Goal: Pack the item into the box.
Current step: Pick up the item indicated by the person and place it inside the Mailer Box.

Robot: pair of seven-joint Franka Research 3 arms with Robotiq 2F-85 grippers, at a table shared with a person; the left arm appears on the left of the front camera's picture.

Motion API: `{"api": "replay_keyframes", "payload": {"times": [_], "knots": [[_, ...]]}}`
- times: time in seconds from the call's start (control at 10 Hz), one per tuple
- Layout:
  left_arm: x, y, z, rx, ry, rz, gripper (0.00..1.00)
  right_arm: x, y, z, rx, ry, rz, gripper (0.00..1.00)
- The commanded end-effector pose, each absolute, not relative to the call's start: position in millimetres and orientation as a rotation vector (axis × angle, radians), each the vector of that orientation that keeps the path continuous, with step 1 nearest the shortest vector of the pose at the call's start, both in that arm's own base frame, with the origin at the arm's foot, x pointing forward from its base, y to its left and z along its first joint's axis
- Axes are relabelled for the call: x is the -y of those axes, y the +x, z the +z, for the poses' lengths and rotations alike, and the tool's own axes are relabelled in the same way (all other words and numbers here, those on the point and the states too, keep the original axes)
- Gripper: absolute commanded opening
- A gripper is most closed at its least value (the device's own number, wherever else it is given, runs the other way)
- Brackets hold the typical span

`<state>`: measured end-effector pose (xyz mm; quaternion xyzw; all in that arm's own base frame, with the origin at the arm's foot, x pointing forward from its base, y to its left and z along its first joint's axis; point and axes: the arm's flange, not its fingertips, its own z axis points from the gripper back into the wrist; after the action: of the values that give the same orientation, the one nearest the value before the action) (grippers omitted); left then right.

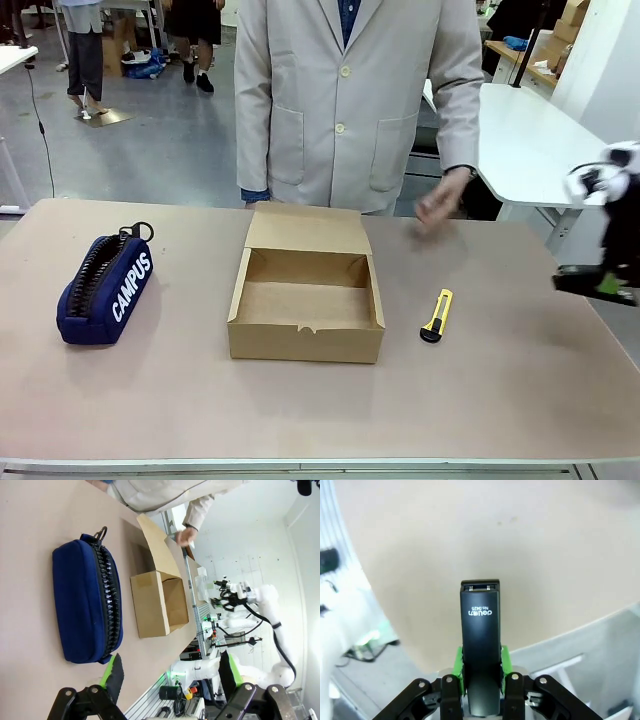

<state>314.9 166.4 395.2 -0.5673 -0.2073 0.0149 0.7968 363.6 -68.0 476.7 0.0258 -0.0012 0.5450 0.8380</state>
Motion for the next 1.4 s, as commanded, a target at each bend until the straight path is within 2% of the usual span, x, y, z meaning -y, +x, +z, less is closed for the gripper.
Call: {"api": "replay_keyframes", "payload": {"times": [0.0, 0.1, 0.2, 0.3, 0.4, 0.5, 0.7, 0.9, 1.1, 1.3], "knots": [[-165.9, 315.7, 396.1, 0.468, -1.234, 0.017, 1.0, 55.3, 340.7, 496.8, 0.08, 0.09, 1.027, 0.0], [-165.9, 315.7, 396.1, 0.468, -1.234, 0.017, 1.0, 52.4, 339.9, 497.2, 0.084, 0.067, 0.955, 0.0], [-165.9, 315.7, 396.1, 0.468, -1.234, 0.017, 1.0, 61.0, 345.6, 486.5, 0.034, 0.078, 1.092, 0.26], [-165.9, 315.7, 396.1, 0.468, -1.234, 0.017, 1.0, 66.7, 330.0, 512.0, 0.061, 0.072, 1.033, 0.26], [-165.9, 315.7, 396.1, 0.468, -1.234, 0.017, 1.0, 62.5, 329.6, 508.7, 0.059, 0.078, 1.038, 0.26], [-165.9, 315.7, 396.1, 0.468, -1.234, 0.017, 1.0, 43.5, 330.2, 512.5, 0.148, 0.084, 1.013, 0.32], [-165.9, 315.7, 396.1, 0.468, -1.234, 0.017, 1.0, -43.0, 328.4, 554.2, 0.329, -0.004, 1.117, 0.32], [-165.9, 315.7, 396.1, 0.468, -1.234, 0.017, 1.0, -154.5, 334.6, 584.8, 0.343, -0.032, 1.236, 0.32], [-165.9, 315.7, 396.1, 0.468, -1.234, 0.017, 1.0, -248.6, 348.6, 573.5, 0.303, -0.044, 1.32, 0.32], [-165.9, 315.7, 396.1, 0.468, -1.234, 0.017, 1.0, -308.4, 364.4, 528.9, 0.29, -0.068, 1.365, 0.32]]}}
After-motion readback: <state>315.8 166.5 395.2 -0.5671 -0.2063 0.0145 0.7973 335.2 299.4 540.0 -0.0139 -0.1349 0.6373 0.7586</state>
